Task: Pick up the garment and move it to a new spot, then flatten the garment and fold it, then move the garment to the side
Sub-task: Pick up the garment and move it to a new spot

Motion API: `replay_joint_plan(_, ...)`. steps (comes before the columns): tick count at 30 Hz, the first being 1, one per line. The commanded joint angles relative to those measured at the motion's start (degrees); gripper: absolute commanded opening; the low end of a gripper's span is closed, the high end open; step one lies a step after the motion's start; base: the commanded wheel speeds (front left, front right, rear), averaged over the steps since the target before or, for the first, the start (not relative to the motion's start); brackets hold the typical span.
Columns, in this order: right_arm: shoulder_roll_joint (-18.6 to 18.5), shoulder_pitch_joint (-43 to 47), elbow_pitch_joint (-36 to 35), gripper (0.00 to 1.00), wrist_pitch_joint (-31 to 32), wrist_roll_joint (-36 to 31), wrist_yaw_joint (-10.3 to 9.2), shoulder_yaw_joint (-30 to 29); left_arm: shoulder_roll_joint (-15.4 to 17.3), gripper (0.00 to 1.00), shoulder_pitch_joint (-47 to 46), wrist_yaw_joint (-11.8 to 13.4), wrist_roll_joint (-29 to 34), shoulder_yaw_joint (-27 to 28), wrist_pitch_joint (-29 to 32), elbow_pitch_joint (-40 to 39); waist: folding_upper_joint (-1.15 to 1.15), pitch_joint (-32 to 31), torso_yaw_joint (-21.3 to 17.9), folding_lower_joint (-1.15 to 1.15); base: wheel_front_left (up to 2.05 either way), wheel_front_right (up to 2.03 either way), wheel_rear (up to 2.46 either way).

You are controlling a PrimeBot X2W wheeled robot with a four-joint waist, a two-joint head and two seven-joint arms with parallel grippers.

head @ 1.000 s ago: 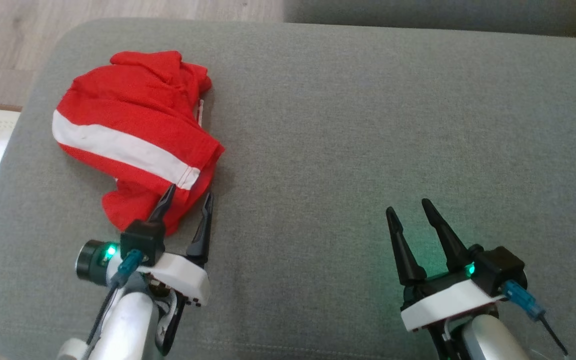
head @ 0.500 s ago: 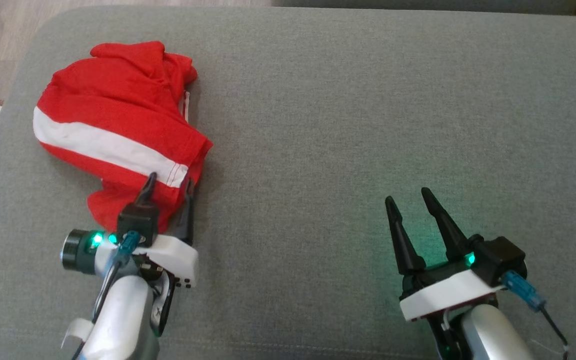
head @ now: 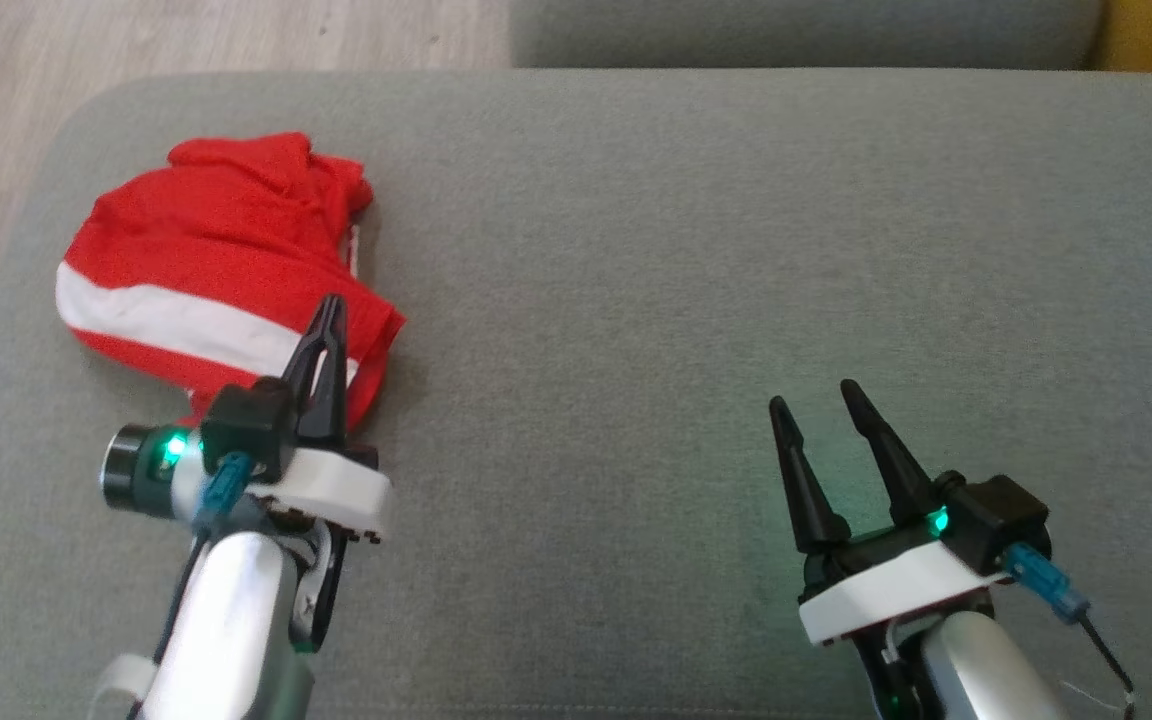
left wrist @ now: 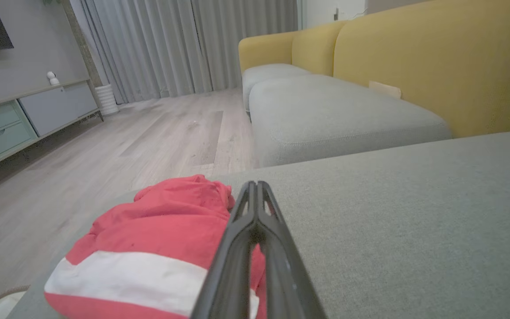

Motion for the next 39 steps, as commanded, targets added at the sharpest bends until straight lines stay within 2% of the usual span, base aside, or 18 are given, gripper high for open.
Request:
replay_joint_plan(1,-0.2,-1.0,-1.6,1.0,-0.6,0.3,-0.04,1.2,1.5,0.0,-0.8,0.5,-0.5,2.0,-0.7,-2.7,0.0,-1.2,-1.2,0.0,0.0,0.0,0.0)
replay_joint_plan(5,-0.2,-0.1,-2.0,1.0,-0.6,1.0,-0.04,0.2,1.1,0.0,0.7,0.7,-2.5,3.2,-0.7,-6.5,0.0,-2.5,-1.9,0.0,0.0,0.0,0.0)
replay_joint_plan(10,-0.2,1.5,-2.6,1.0,-0.6,1.3,-0.04,-0.4,0.1,0.0,2.9,1.0,-5.5,4.5,-0.7,-12.3,0.0,-4.7,-0.6,0.0,0.0,0.0,0.0)
replay_joint_plan(14,-0.2,2.3,-3.8,1.0,-0.6,1.4,-0.04,-0.7,-0.5,0.0,5.9,0.1,-7.8,4.9,-0.7,-15.7,0.0,-6.7,0.6,0.0,0.0,0.0,0.0)
replay_joint_plan(24,-0.2,4.7,-7.3,1.0,-0.6,2.0,-0.04,-1.7,-1.1,0.0,14.5,1.3,-11.0,6.7,-0.7,-16.8,0.0,-10.2,3.3,0.0,0.0,0.0,0.0)
replay_joint_plan(25,-0.2,5.0,-7.5,1.0,-0.6,2.1,-0.04,-1.7,-1.1,0.24,15.3,1.4,-11.1,6.6,-0.7,-16.7,0.0,-10.5,3.6,0.0,0.0,0.0,0.0)
replay_joint_plan(26,-0.2,5.4,-7.7,1.0,-0.6,2.1,-0.04,-1.8,-1.2,0.63,16.1,1.6,-11.2,6.4,-0.7,-16.5,0.0,-10.8,4.0,0.0,0.0,0.0,0.0)
replay_joint_plan(27,-0.2,5.7,-7.9,1.0,-0.6,2.1,-0.04,-1.9,-1.2,0.92,16.8,1.9,-11.4,6.2,-0.7,-16.3,0.0,-11.1,4.4,0.0,0.0,0.0,0.0)
replay_joint_plan(28,-0.2,6.1,-8.0,1.0,-0.6,2.2,-0.04,-1.9,-1.2,1.0,17.4,2.2,-11.8,5.9,-0.7,-16.1,0.0,-11.4,4.7,0.0,0.0,0.0,0.0)
replay_joint_plan(32,-0.2,7.2,-8.6,1.0,-0.6,2.6,-0.04,-1.8,-1.2,1.0,19.7,3.5,-12.9,4.8,-0.7,-15.6,0.0,-12.4,5.9,0.0,0.0,0.0,0.0)
replay_joint_plan(39,-0.2,7.7,-9.2,1.0,-0.6,2.8,-0.04,-1.8,-1.2,1.0,20.2,3.7,-12.7,4.4,-0.7,-15.5,0.0,-12.6,6.9,0.0,0.0,0.0,0.0)
